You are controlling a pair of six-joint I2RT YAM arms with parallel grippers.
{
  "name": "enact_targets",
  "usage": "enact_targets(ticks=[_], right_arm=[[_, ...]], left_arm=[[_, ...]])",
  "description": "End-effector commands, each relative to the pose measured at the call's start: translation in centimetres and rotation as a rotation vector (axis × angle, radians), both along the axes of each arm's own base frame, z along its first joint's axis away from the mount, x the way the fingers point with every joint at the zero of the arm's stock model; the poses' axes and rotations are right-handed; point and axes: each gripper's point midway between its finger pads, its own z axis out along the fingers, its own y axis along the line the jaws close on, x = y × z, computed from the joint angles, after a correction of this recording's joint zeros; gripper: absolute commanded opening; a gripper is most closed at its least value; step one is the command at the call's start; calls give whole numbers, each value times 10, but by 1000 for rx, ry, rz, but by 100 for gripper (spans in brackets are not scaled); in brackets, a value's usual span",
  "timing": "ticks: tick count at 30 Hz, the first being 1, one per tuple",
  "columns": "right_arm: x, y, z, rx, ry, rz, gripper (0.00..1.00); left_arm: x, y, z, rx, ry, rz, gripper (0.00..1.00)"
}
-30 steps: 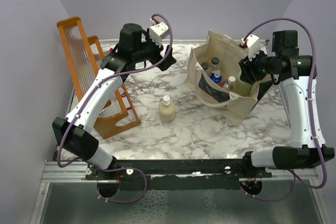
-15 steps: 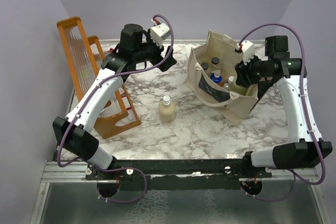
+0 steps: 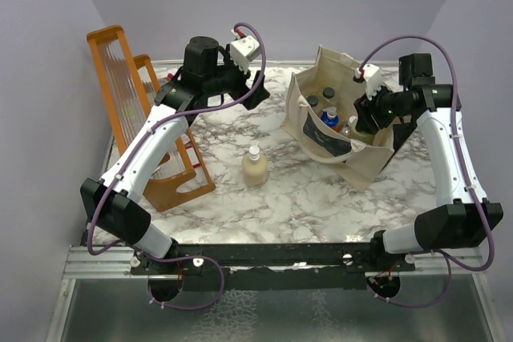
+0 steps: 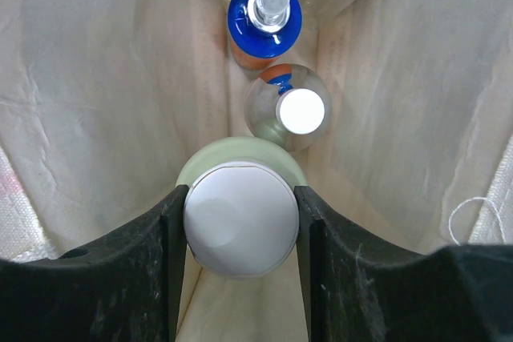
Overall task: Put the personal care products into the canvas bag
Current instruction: Place the care product in the canvas bag.
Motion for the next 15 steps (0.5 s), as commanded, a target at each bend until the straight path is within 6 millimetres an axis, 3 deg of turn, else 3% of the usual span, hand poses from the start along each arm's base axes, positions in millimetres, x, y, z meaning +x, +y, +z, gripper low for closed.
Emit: enact_targets(ticks=[1, 15], right_arm=[[10, 1, 6, -23, -76, 56, 1], [8, 16, -31, -46, -62, 175, 1]], left_arm=[[-6, -3, 1, -5, -9, -33, 82], [-7, -5, 0, -3, -7, -40, 82]])
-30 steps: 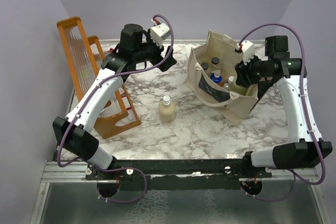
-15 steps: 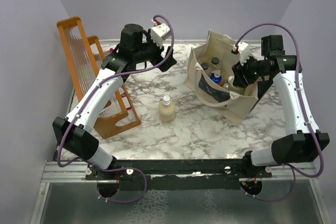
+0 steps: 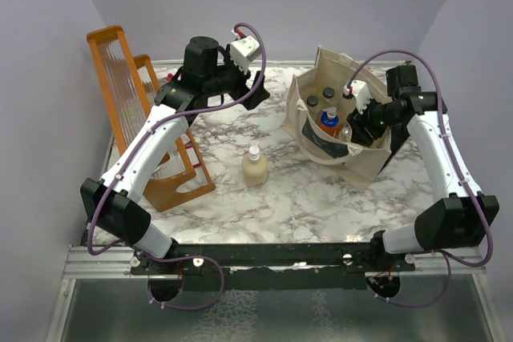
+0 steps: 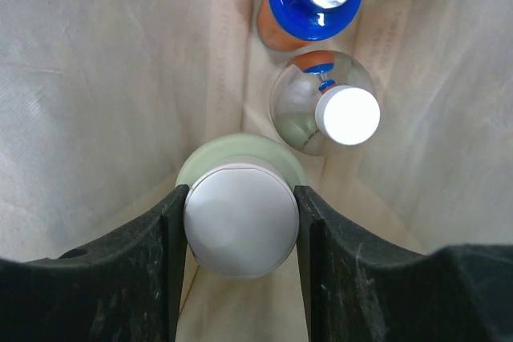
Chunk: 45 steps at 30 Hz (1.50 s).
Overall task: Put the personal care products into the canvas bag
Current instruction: Place the care product in the canvas bag.
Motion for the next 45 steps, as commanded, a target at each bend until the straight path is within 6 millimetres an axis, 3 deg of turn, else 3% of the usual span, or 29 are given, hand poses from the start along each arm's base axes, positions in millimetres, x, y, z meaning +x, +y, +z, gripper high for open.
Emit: enact_targets(ticks=[1, 10, 20, 27, 37, 45], right_arm=[[19, 10, 10, 14, -127, 72, 1], [30, 2, -2, -39, -137, 73, 1], [34, 15, -2, 0, -153, 112, 1], [33, 24, -20, -43, -109, 170, 1], [35, 1, -39, -174, -88, 149, 3], [35, -10, -64, -228, -24, 114, 13]], left_arm=[[-7, -4, 1, -5, -10, -36, 82], [-7, -3, 0, -3, -11, -35, 82], [-7, -3, 0, -1, -11, -37, 82], [-8, -4, 0, -2, -10, -43, 82], [-10, -4, 1, 0, -15, -48, 82], [-11, -5, 1, 2, -18, -53, 82]])
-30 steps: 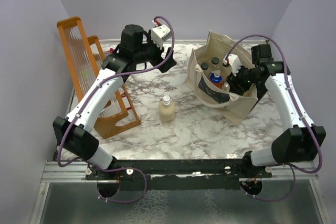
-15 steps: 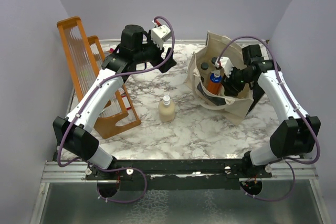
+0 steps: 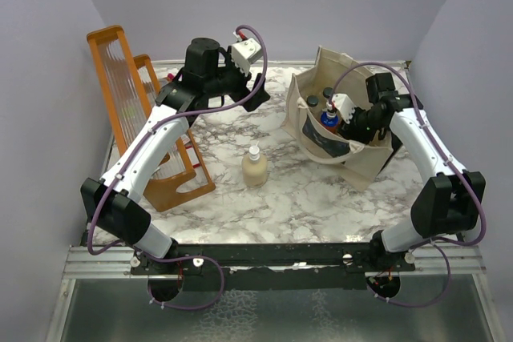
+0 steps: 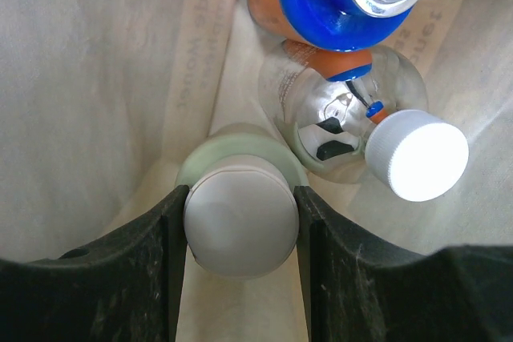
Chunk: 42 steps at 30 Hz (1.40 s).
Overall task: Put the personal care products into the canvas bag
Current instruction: Place the care product in the canvas bag.
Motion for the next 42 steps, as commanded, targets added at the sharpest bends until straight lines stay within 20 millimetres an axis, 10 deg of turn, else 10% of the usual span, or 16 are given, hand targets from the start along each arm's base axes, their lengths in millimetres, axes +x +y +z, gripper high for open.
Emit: enact_targets(ticks=[1, 26, 42], right_arm=[[20, -6, -4, -42, -62, -13, 15], [22, -10, 11, -44, -108, -68, 81], [30, 21, 96, 154, -251, -54, 88]], left_arm=[[-10, -5, 5, -10, -19, -41, 82], [-14, -1, 6, 1, -31, -42, 82], [-15, 0, 8, 2, -37, -42, 82]])
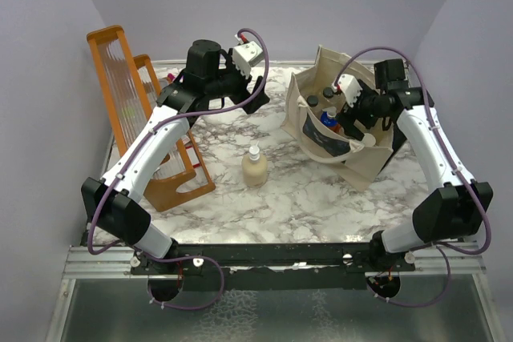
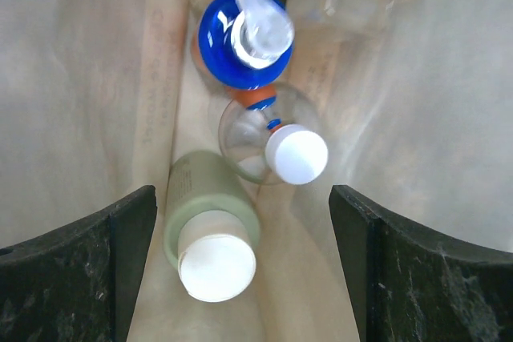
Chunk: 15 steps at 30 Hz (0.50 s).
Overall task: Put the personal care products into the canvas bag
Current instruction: Place the care product in the canvas bag.
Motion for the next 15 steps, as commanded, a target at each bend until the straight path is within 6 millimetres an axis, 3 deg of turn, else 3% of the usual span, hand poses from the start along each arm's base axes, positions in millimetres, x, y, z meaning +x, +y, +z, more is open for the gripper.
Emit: enact_targets(ticks=[1, 7, 15], right_arm=[[5, 22, 64, 141, -132, 15, 88], [3, 51, 127, 324, -243, 74, 88], [-11, 89, 178, 501, -308, 190, 88]], left_arm=[[-13, 0, 17, -19, -41, -30, 82], [-9, 5, 22, -11, -63, 5, 82], [8, 20, 48, 7, -135, 116, 83]])
